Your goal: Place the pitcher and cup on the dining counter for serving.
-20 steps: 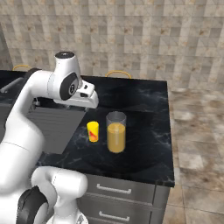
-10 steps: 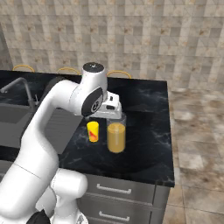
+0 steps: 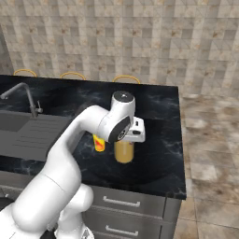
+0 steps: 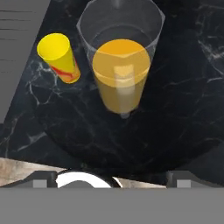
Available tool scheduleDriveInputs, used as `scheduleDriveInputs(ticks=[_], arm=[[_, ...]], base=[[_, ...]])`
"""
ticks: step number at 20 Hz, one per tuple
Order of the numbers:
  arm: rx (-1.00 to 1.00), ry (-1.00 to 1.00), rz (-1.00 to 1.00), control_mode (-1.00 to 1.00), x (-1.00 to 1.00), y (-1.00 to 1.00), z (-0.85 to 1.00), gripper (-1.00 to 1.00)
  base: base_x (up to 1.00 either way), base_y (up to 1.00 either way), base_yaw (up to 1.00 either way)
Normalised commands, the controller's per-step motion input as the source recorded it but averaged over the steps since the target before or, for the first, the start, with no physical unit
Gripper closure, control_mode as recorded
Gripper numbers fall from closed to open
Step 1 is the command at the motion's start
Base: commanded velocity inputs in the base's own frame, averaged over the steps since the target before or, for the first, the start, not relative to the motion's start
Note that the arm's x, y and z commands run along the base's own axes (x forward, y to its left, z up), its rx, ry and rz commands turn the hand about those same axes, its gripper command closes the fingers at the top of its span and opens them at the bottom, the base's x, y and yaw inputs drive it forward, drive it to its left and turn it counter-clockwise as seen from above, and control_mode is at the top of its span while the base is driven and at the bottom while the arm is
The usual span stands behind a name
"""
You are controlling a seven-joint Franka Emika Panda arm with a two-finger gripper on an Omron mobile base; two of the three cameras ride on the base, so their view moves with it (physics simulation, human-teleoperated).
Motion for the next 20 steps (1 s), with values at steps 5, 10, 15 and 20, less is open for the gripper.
scheduleDriveInputs(ticks=[5, 10, 15, 20], arm=[[0.00, 0.00, 0.00, -1.00, 0.46, 0.00, -0.32, -1.00], [0.00, 0.00, 0.00, -1.00, 0.55, 0.00, -0.25, -1.00], [0.00, 0.00, 0.00, -1.00, 0.63, 0.00, -0.34, 1.00], [0.00, -0.02, 0.00, -1.00, 0.52, 0.00, -0.32, 1.00]], base=[[0.00, 0.00, 0.00], [0.00, 0.00, 0.00], [0.00, 0.00, 0.00], [0.00, 0.00, 0.00]])
